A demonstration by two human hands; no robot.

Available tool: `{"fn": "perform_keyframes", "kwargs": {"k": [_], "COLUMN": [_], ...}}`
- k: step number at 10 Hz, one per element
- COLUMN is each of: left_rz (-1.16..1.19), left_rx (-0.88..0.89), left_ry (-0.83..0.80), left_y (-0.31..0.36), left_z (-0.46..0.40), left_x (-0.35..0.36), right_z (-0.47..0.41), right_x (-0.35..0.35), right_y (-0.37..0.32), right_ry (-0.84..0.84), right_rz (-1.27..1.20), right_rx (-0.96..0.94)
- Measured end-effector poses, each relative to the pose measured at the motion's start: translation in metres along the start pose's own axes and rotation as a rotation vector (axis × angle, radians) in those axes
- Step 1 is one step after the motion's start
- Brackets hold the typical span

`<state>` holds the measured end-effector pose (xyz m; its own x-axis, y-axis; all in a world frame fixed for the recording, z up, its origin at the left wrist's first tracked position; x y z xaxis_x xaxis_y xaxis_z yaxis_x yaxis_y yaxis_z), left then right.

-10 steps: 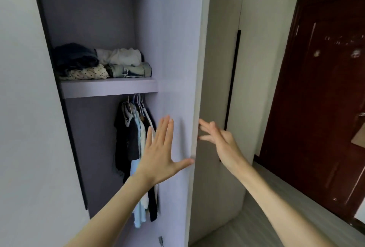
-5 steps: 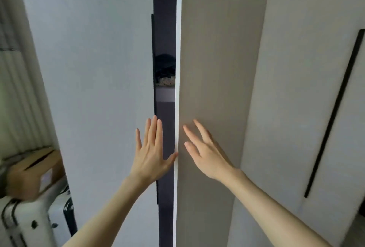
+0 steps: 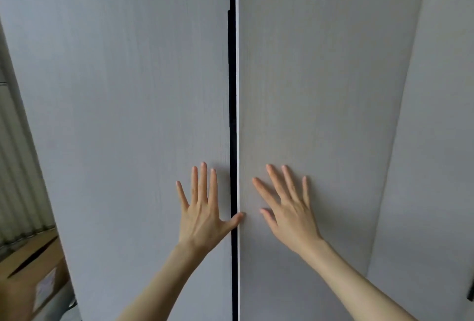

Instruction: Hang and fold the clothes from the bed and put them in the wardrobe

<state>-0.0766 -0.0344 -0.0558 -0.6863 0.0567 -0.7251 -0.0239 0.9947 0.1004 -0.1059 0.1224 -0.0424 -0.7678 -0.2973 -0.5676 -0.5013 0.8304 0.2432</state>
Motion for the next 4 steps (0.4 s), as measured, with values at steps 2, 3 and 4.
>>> {"fn": "perform_keyframes", "kwargs": {"k": [2, 3, 4], "left_rz": [-0.08, -0.108, -0.09], "left_rx": [0.051, 0.023, 0.024], "left_ry": [0.089, 0.131, 0.174], "left_y": [-0.006, -0.014, -0.018], "left_z": [-0.025, -0.029, -0.034], "left_x": [0.024, 0.035, 0.044], "right_z": [-0.019, -0.024, -0.029], "right_x": [0.044, 0.055, 0.041], "right_y": [0.001, -0.003, -0.002], "right_ry": [0.059, 0.066, 0.15], "right_rz": [0.065, 0.049, -0.022], "right_rx": [0.038, 0.066, 0.058]}}
Point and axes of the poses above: each hand's wrist, its own z-axis away from the middle knuckle, its own x-axis out of the palm, y = z × x, the point moved 9 cm from there along -z, towards the middle knuckle, and after that the axes turned 3 degrees about z, right-handed, at the moved point
